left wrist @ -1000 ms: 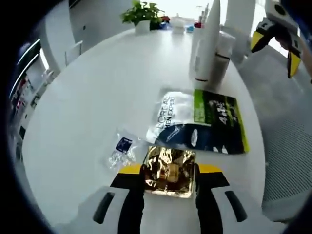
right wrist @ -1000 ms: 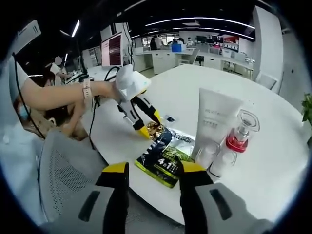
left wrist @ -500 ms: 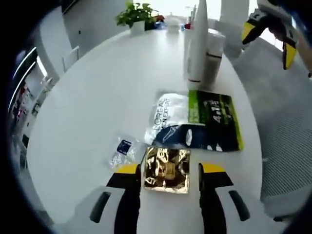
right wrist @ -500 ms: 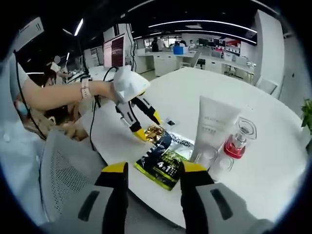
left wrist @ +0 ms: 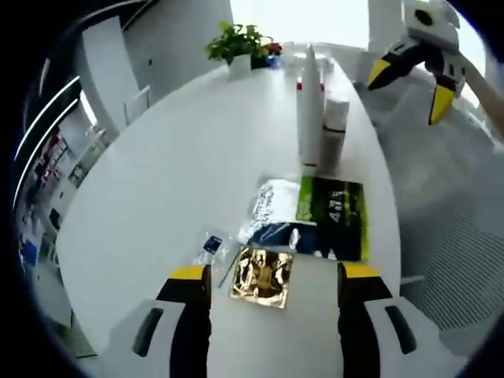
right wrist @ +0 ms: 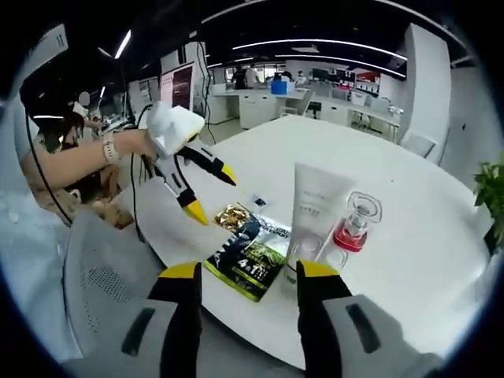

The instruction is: Arrange the skincare products in the storage area until every visible bottle or jar stands upright without overlapping.

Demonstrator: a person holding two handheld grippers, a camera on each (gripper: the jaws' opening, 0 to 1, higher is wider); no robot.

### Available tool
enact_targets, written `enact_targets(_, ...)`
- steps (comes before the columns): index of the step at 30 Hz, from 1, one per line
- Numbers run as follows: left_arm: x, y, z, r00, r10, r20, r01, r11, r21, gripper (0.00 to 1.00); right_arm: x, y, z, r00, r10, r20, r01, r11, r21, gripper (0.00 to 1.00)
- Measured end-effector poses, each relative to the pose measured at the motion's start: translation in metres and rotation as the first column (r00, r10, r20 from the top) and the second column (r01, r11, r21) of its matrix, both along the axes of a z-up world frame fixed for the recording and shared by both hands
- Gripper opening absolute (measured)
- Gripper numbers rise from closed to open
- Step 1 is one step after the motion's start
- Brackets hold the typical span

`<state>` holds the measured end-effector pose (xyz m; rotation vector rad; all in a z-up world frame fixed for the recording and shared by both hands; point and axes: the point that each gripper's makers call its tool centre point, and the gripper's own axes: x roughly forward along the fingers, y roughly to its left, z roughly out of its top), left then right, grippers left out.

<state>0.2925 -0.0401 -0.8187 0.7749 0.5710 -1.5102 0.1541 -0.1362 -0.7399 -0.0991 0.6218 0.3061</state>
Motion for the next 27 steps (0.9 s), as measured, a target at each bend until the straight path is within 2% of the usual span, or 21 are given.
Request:
enact_targets(3,-0.007,0.003,0.011,1.0,0.018,-0.014,-0.018,0.999,-0.032,0.64,-0.005,-0.014,0.005,1.0,-0.03,0.004,0.03,0.999,-0.021,0.55)
enact_targets(6,-0.018,0.006,0.023,0.995,0.06,-0.084,-0.067,0.994,-0.084,0.67,-0.009,-0.024,0.012,0.998,-0.052,0.019,0.052,0.998,-0.019,0.59)
enact_targets(9,-0.019,0.012,0.033,0.989,0.114,-0.089,-0.125,0.985,-0.118,0.71,-0.013,-0.035,0.012,0.998,-0.066,0.011,0.067,0.997,-0.05,0.61)
enact_targets(11,-0.029,0.013,0.044,0.985,0.143,-0.098,-0.156,0.977,-0.142,0.74,-0.016,-0.041,0.013,0.997,-0.072,0.005,0.073,0.996,-0.056,0.63)
enact_targets(14,-0.037,0.016,0.057,0.971,0.182,-0.157,-0.21,0.959,-0.188,0.8,-0.02,-0.046,0.011,0.998,-0.068,-0.005,0.067,0.997,-0.041,0.68)
enact_targets(24,-0.052,0.038,0.082,0.957,0.25,-0.147,-0.279,0.93,-0.238,0.91,-0.02,-0.051,0.013,0.998,-0.069,-0.006,0.069,0.996,-0.048,0.76)
enact_targets(27,-0.053,0.047,0.09,0.942,0.295,-0.158,-0.327,0.912,-0.249,0.95,-0.02,-0.052,0.014,0.998,-0.067,-0.01,0.066,0.996,-0.056,0.79)
